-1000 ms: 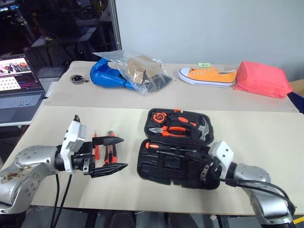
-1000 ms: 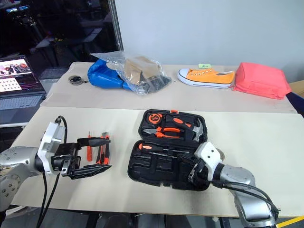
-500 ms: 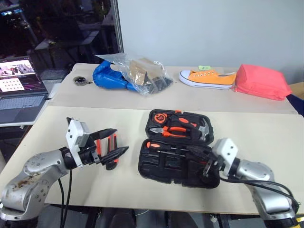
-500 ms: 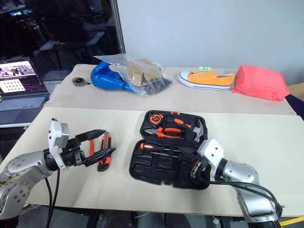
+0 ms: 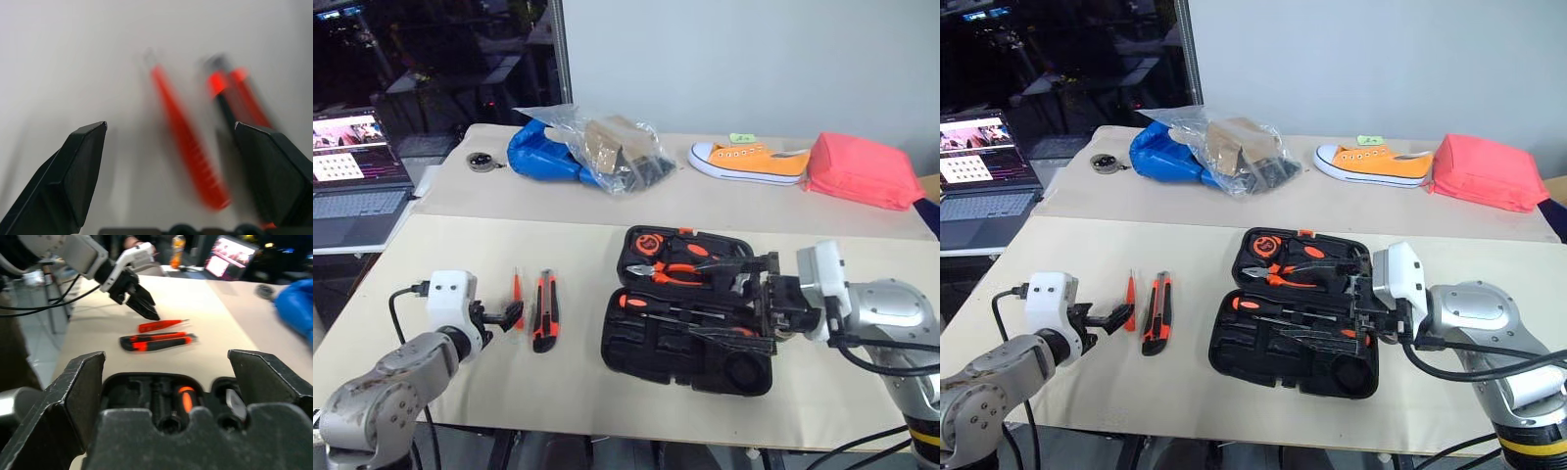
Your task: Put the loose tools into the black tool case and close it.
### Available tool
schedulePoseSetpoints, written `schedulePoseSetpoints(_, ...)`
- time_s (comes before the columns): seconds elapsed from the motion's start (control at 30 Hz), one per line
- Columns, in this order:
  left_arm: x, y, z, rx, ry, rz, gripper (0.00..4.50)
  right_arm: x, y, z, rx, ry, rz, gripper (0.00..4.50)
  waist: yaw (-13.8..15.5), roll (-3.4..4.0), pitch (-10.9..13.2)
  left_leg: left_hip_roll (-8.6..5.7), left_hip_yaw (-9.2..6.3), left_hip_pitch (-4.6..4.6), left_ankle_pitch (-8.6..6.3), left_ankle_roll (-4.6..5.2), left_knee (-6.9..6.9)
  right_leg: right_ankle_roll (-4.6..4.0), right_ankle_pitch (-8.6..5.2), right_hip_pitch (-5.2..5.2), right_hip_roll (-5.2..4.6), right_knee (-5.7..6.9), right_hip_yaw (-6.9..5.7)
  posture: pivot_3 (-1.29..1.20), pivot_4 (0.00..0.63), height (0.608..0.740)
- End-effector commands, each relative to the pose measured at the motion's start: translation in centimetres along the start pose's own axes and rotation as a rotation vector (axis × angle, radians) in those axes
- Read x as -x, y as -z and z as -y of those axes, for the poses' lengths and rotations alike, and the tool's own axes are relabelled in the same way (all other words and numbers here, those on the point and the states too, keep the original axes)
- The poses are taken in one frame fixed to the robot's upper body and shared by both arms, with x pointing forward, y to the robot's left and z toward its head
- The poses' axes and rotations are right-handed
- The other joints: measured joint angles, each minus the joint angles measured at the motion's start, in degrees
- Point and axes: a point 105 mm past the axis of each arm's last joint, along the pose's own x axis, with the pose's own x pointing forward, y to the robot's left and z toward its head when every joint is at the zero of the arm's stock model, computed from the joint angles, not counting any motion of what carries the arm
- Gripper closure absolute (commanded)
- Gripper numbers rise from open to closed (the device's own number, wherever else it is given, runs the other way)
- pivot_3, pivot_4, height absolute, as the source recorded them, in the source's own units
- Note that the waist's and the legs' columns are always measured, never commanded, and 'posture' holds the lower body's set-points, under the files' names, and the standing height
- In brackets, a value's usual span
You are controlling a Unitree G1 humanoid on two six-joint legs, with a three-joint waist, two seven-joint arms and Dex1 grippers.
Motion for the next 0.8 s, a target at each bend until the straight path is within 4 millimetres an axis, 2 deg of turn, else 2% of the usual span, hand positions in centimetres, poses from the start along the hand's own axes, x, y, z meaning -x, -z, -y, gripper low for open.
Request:
schedulePoseSetpoints(0.03, 0.3, -0.9, -0.4, -0.033, -0.066, 0.044, 0.00, -0.2, -0.3, 0.1, 0.059, -0.003, -0.004, 0.03, 0.1, -0.01, 0.0, -0.01, -0.02, 0.00, 0.00, 0.00, 0.01, -0.01, 0.00, 0.00, 0.00, 0.00, -0.02, 0.00, 0.150, 0.740)
schedulePoseSetpoints(0.3, 0.0, -0.4, -2.2, -0.036, -0.107, 0.022, 0.00, -0.5, 0.5, -0.2, 0.059, -0.002, -0.021, 0.03, -0.2, -0.01, 0.0, 0.01, -0.02, 0.01, 0.00, -0.01, -0.02, -0.03, 0.00, -0.02, 0.03, 0.01, -0.01, 0.00, 0.150, 0.740)
schedulePoseSetpoints(0.47, 0.9, -0.9, -3.6, -0.003, -0.118, 0.077, 0.00, -0.8, 0.6, -0.2, 0.057, -0.006, -0.012, 0.03, -0.2, -0.01, 0.0, 0.03, 0.00, 0.01, -0.02, -0.04, -0.05, -0.04, 0.00, -0.03, 0.02, -0.03, 0.00, 0.00, 0.150, 0.740)
schedulePoseSetpoints(0.57, 1.2, -1.7, -3.0, -0.009, -0.046, 0.107, 0.00, -1.0, 0.5, -0.2, 0.056, -0.011, -0.003, 0.03, -0.1, -0.02, 0.0, 0.03, -0.02, 0.00, -0.02, -0.04, -0.05, -0.05, -0.01, -0.04, 0.01, -0.02, -0.02, 0.00, 0.150, 0.740)
schedulePoseSetpoints(0.67, 1.4, -2.0, -1.3, -0.013, 0.079, 0.107, 0.00, -1.0, 0.6, -0.2, 0.054, -0.015, -0.002, 0.03, -0.1, -0.02, 0.0, 0.02, -0.01, 0.00, -0.02, -0.04, -0.05, -0.06, -0.01, -0.04, -0.01, -0.02, -0.02, 0.00, 0.150, 0.740)
schedulePoseSetpoints(0.8, 0.9, -1.1, -0.8, -0.064, 0.103, 0.038, 0.00, -1.0, 0.6, -0.2, 0.054, -0.016, -0.002, 0.03, -0.1, -0.03, 0.0, 0.02, 0.00, -0.01, -0.02, -0.04, -0.05, -0.05, -0.01, -0.04, -0.03, -0.05, -0.03, 0.00, 0.150, 0.740)
